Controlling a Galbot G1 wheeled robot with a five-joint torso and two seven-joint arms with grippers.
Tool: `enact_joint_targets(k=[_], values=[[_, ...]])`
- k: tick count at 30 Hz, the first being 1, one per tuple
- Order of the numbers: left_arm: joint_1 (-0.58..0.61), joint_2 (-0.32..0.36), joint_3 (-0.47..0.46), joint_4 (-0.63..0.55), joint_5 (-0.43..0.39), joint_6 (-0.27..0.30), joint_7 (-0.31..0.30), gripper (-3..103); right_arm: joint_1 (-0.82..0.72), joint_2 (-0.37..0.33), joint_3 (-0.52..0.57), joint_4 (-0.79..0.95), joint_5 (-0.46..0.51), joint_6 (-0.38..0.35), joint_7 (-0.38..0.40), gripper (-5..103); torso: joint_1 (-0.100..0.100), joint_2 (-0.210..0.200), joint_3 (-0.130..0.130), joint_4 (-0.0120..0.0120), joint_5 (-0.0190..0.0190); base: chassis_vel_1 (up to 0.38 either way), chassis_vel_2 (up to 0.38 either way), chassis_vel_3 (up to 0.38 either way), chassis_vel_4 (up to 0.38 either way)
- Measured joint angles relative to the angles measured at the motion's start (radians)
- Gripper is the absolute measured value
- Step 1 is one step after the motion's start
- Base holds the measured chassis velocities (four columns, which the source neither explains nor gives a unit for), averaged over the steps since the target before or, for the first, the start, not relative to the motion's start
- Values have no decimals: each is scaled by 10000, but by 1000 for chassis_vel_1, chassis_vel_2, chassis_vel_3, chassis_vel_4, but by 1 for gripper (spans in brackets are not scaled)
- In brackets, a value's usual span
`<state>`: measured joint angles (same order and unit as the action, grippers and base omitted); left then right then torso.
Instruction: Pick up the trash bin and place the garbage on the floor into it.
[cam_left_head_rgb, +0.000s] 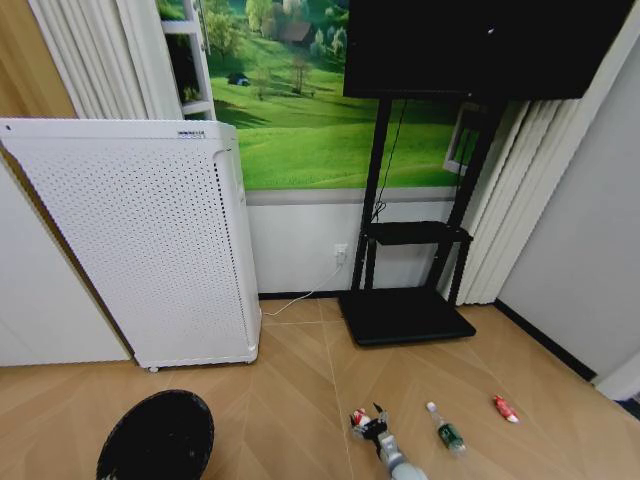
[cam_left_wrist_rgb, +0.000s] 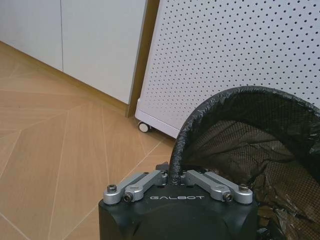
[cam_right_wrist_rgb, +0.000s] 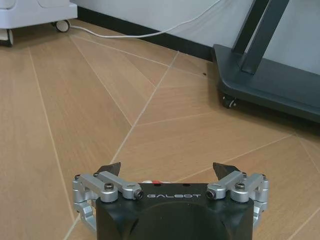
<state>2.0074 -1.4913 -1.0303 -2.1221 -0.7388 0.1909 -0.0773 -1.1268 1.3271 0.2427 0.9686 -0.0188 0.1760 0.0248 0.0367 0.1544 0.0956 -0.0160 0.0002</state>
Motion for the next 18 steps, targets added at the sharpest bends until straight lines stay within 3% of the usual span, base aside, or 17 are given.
enact_joint_targets(k=[14, 18], values=[[-193, 189, 64, 216, -87, 25, -50, 3, 159, 193, 220, -772, -516, -75, -45, 102, 0, 0, 0, -1, -3, 0, 0, 0, 0], [-216, 215, 54, 274, -150, 33, -50, 3, 212, 298, 174, -957, -562, -77, -48, 93, 0, 0, 0, 0, -2, 0, 0, 0, 0]])
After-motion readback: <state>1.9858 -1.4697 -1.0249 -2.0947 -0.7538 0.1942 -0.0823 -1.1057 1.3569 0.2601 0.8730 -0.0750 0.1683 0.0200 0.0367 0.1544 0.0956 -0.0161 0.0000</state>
